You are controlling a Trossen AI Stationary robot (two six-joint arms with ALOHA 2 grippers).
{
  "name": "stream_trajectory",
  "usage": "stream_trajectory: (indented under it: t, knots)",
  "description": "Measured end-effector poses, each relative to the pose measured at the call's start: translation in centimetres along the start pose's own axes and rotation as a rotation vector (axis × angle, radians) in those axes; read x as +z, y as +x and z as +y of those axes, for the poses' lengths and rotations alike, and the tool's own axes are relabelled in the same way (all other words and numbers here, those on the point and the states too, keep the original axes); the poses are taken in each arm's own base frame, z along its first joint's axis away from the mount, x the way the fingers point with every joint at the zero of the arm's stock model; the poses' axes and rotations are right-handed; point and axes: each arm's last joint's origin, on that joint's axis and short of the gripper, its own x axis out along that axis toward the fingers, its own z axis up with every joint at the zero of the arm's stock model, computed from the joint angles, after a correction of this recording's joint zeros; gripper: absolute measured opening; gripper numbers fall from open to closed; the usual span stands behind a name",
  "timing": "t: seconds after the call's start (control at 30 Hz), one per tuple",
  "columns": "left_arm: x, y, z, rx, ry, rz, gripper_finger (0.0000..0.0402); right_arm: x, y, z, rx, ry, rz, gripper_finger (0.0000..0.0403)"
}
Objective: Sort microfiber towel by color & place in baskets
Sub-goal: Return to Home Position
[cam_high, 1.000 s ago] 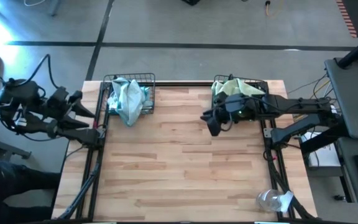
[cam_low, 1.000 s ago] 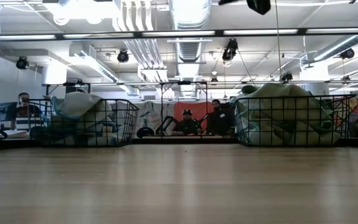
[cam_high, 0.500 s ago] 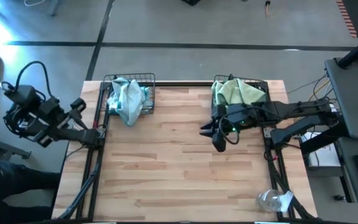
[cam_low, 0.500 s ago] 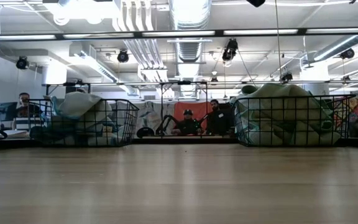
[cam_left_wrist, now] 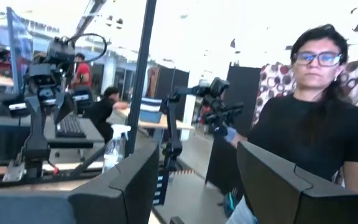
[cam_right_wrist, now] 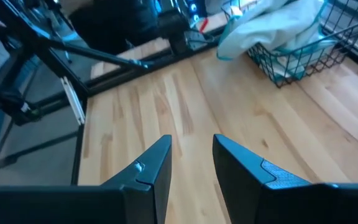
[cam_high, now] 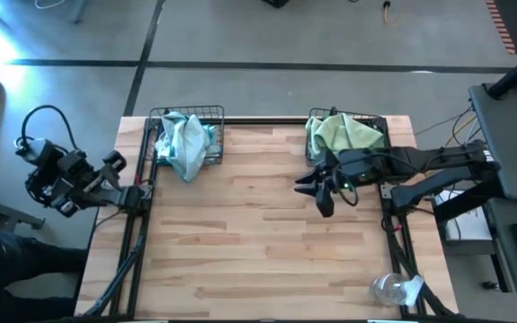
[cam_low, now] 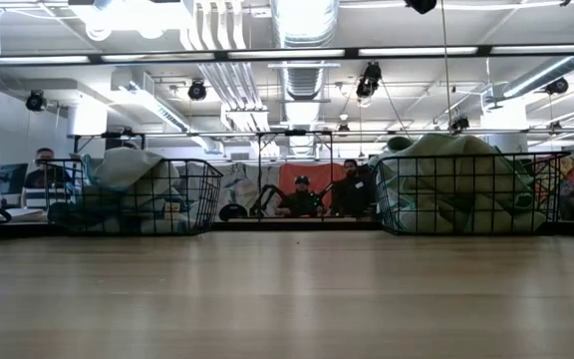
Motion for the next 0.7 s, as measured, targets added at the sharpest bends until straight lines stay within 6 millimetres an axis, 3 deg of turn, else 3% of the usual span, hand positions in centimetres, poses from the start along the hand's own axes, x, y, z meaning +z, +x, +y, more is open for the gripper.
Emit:
stream_trajectory:
  t: [0.43,0.7]
  knots:
    - [-2.2,1.4,1.4,0.006,0.028,0.009,0.0201,-5.7,-0.7,-2.7,0.105,0.074,-0.214,0.0112]
    - [-4.8,3.1,3.0,0.008,0.08,-0.011,0.0201,-9.2,-1.4,-4.5,0.156,0.119,-0.304,0.0112]
